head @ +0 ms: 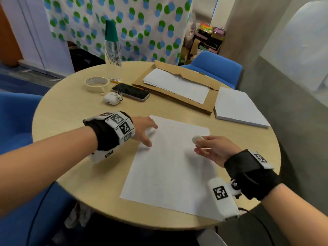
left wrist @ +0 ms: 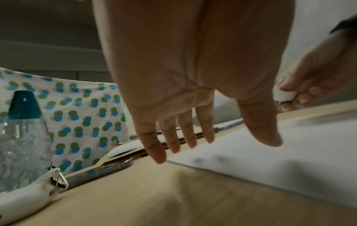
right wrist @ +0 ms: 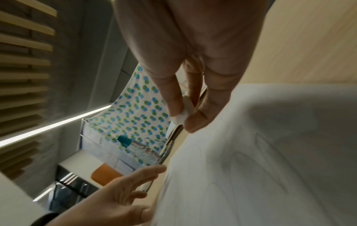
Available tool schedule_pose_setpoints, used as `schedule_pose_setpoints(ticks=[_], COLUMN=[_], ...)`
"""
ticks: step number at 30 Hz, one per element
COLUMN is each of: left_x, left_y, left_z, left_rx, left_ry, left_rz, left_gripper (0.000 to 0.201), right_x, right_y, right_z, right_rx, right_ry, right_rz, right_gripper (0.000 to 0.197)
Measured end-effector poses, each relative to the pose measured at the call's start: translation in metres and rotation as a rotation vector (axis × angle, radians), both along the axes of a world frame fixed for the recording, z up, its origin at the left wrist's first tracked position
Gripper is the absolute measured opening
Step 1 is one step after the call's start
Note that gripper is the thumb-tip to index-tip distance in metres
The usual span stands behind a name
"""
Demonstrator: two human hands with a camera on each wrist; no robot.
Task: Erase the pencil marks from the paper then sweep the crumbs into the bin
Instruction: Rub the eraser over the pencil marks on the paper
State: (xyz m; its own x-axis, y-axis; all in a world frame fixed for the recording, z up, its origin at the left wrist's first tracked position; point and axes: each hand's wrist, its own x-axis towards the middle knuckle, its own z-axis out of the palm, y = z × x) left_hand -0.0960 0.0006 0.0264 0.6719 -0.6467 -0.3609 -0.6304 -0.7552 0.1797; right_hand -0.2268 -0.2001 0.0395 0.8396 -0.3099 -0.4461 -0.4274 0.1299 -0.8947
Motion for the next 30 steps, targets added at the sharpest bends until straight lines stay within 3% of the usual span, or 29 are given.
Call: schedule_pose_setpoints(ticks=[4,12,17,24,30], left_x=[0.002,0.005,0.013,0.013,0.007], left_y=[-0.014,-0.011,-0.009,-0.017,-0.016], left_z=[-0.002,-0.011,-0.018,-0.018,-0.023], left_rx=[0.042,0.108,0.132,0.131,0.198], left_ry=[0.032,0.162,0.214,0.264,0.153], left_rz=[-0.041,-0.125,-0.187,-0.239,-0.274], left_gripper=[0.095,0.114,0.113,0.132,0.138], right_x=[-0.001,-0.013,0.022,0.088,0.068], right_y=[0.008,0.020,0.012,0.021,0.041], right_z=[-0.005,-0.012,-0.003,-0.008,-0.021], right_rx=[-0.023,0.004,-0.157,-0.420,-0.589], right_ry=[0.110,0.187,0.150,0.146,0.176], right_rz=[0.028,0.187,0.273,0.428,0.596], right_gripper=[0.002,0.004,0.011,0.020,0.013])
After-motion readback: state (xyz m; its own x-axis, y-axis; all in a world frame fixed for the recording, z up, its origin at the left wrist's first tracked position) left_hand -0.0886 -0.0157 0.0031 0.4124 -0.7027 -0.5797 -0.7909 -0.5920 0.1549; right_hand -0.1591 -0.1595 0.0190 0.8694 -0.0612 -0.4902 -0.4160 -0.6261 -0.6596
